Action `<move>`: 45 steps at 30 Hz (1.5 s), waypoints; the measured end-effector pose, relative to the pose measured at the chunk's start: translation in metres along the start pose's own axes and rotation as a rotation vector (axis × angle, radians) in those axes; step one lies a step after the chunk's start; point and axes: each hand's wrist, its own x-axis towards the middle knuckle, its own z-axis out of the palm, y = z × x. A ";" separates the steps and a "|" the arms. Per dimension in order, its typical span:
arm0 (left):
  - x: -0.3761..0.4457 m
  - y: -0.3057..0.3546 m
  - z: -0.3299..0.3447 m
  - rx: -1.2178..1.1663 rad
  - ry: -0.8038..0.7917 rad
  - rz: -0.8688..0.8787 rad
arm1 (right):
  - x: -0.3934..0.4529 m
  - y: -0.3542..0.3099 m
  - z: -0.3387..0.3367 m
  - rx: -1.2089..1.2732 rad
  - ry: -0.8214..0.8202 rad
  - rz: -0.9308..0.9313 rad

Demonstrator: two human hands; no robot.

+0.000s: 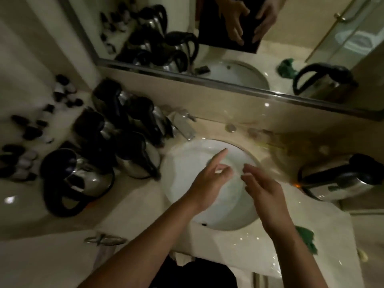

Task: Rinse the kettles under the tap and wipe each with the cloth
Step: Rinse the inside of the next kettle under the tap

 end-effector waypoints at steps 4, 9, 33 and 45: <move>-0.056 -0.026 -0.090 -0.095 0.326 0.018 | -0.026 -0.033 0.072 0.104 -0.214 0.021; -0.108 -0.044 -0.163 0.033 1.046 0.091 | -0.051 -0.054 0.143 0.061 -0.426 0.022; -0.195 -0.104 -0.225 0.083 0.971 -0.078 | -0.084 -0.075 0.217 -0.107 -0.576 -0.050; -0.147 -0.167 -0.146 0.286 0.544 -0.045 | -0.131 -0.046 0.257 -1.433 -0.356 -0.370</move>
